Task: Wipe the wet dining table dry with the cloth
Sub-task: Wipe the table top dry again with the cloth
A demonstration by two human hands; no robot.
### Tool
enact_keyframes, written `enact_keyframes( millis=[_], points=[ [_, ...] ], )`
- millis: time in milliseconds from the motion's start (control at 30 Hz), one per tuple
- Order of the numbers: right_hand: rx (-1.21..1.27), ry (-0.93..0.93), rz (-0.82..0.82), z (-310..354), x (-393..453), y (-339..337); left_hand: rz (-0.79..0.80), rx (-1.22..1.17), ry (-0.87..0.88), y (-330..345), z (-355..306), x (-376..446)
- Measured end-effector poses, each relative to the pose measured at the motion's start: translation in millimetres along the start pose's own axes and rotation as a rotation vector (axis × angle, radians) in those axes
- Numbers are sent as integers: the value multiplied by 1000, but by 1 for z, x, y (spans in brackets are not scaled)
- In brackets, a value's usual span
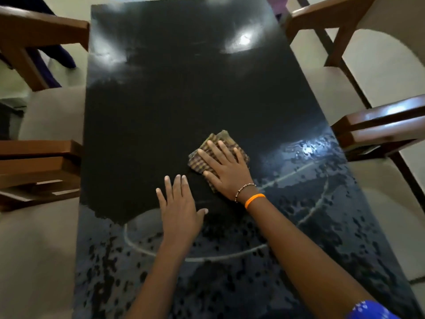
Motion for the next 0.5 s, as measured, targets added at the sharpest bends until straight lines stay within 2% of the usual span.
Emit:
enact_keyframes(
  millis=[167, 300, 500],
  points=[
    [-2, 257, -63, -149, -10, -28, 30, 36, 132, 23, -89, 18],
    [30, 462, -79, -250, -17, -44, 60, 91, 181, 35, -135, 30],
    [154, 599, -89, -300, 12, -59, 122, 185, 218, 47, -163, 36]
  ],
)
Point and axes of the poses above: each hand's wrist, its own x-axis towards the middle knuckle, its own y-axis out of the palm, z = x × y, the point moved 9 cm from there along x, towards the middle knuckle, and after that the axes turned 8 degrees about y, right-handed, at the moved point
